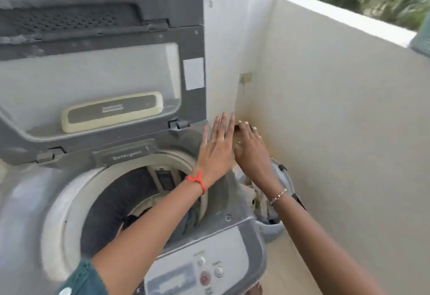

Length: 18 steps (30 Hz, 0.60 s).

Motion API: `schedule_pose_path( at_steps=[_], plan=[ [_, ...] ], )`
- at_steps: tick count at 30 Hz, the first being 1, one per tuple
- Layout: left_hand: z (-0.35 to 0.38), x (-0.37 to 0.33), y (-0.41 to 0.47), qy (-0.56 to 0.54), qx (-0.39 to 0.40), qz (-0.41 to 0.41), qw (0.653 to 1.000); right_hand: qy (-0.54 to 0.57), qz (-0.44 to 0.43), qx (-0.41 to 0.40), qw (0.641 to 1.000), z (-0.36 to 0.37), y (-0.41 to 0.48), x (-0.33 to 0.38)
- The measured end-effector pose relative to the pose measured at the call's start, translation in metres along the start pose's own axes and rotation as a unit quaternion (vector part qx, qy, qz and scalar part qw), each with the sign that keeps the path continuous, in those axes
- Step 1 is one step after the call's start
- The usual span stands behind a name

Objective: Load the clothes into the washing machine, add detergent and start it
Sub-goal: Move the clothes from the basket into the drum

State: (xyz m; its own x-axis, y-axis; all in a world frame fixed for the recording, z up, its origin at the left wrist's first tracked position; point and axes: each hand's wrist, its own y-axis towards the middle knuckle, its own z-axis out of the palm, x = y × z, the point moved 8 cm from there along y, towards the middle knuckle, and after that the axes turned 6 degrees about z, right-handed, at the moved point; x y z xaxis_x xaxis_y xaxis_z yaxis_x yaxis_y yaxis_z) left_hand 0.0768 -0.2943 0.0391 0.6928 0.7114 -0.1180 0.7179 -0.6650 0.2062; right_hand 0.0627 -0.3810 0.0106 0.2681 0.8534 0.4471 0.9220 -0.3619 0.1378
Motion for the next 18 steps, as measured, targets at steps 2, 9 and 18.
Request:
schedule_pose_path(
  at_steps=[2, 9, 18],
  plan=[
    [0.032, -0.034, 0.041, -0.014, 0.029, 0.029, 0.999, -0.007, 0.074, 0.017, 0.997, 0.000, 0.009, -0.072],
    [0.238, -0.081, 0.124, 0.003, 0.206, 0.018, 0.978, -0.074, 0.160, 0.175, 0.969, 0.109, 0.004, -0.269],
    [0.487, -0.062, 0.104, 0.076, 0.290, 0.072, 0.951, -0.142, 0.097, 0.305, 0.937, 0.311, 0.030, -0.375]
  ],
)
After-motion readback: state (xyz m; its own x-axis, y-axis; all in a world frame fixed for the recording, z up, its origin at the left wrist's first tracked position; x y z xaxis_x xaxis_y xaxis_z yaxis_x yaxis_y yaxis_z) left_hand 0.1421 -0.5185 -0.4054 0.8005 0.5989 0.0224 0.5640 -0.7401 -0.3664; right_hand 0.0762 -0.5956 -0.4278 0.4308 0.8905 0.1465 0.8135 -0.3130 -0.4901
